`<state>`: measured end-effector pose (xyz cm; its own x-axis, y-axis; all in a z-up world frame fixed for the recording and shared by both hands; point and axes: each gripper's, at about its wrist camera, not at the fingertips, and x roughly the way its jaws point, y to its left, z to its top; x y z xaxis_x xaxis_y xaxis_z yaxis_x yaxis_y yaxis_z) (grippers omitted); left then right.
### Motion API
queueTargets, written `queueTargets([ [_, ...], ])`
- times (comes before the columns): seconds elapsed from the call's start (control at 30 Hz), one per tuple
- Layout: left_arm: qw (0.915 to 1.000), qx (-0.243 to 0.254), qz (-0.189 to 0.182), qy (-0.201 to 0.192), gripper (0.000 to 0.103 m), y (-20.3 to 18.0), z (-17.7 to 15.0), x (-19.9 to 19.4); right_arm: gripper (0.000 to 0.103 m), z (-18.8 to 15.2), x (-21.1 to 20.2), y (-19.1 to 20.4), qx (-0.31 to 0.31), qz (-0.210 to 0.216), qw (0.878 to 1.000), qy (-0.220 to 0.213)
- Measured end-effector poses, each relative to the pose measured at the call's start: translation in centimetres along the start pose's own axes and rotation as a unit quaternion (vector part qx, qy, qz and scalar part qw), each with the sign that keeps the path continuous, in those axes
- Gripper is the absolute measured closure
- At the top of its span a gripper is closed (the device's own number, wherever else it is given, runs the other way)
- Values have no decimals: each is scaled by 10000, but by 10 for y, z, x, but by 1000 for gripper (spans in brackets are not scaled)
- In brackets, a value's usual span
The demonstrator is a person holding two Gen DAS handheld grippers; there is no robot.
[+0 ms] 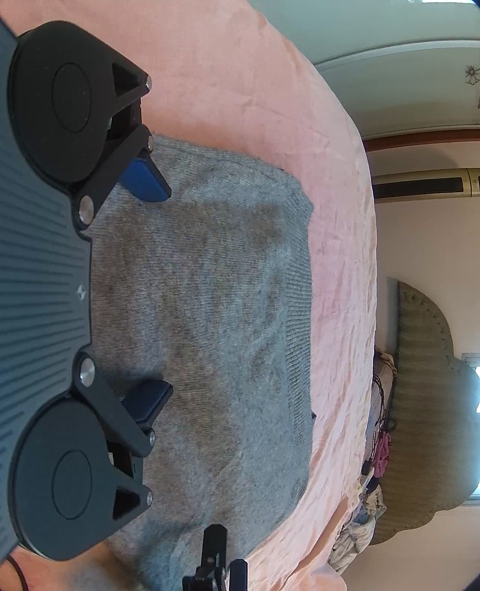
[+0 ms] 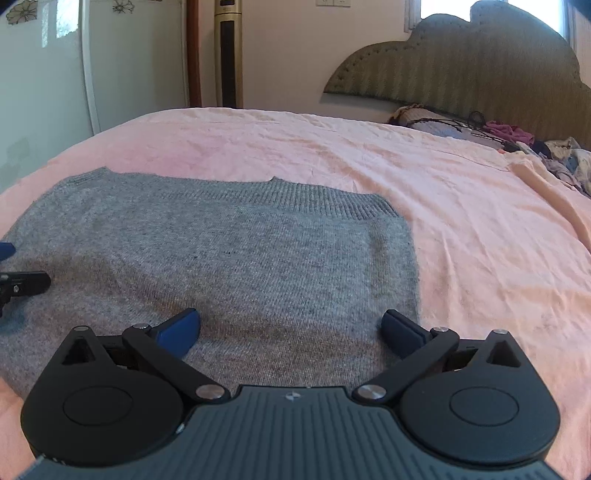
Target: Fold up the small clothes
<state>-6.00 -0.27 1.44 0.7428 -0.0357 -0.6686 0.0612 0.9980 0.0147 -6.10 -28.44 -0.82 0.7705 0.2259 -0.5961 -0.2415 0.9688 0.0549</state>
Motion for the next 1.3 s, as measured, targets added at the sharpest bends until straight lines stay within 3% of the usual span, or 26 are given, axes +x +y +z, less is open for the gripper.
queueTargets([
  [0.07,9998,155,14,-132,0,-1,-10,-1,0,-10,-10,3,50,287,9995,-74],
  [0.1,9998,149,28,-140,0,-1,-11,-2,0,-18,-6,6,-32,337,9994,97],
  [0.2,9998,109,180,-4,0,-6,-4,-8,0,-23,-5,16,-379,179,9991,88],
  [0.33,9998,-66,-150,-147,0,-8,-4,-30,0,-11,-12,15,-308,129,9993,168],
  [0.4,9998,26,-204,-42,0,-12,-6,-28,0,-8,-19,17,-272,266,9993,69],
  [0.47,9994,100,-132,306,0,-15,-12,-14,0,-7,-18,24,-369,271,9989,67],
  [0.57,9993,241,-165,227,0,-17,-19,-18,0,-14,-1,31,-665,192,9967,418],
  [0.6,9991,260,-186,261,0,-17,-20,-20,0,-20,-2,26,-620,314,9973,216],
  [0.7,9990,132,-216,367,0,-14,-15,-27,0,-16,-3,22,-613,396,9968,320],
  [0.8,9992,103,-385,87,0,-17,-6,-33,0,-2,-5,20,-256,448,9980,364],
  [0.87,9993,179,-301,146,0,-24,-3,-23,0,6,-5,20,-123,564,9980,240],
  [0.93,9992,143,-216,292,0,-26,-8,-9,0,11,2,24,-189,439,9987,195],
  [1.0,9996,192,-212,37,0,-27,-17,-11,0,8,15,26,-312,338,9985,307],
  [1.07,9997,125,-225,-19,0,-25,-18,-11,0,-4,17,30,-663,202,9976,39],
  [1.2,9999,46,-136,-58,0,-27,-17,-10,0,-8,16,24,-543,288,9981,-109],
  [1.3,9999,34,-135,-61,0,-27,-17,-10,0,-6,12,29,-518,90,9986,-87],
])
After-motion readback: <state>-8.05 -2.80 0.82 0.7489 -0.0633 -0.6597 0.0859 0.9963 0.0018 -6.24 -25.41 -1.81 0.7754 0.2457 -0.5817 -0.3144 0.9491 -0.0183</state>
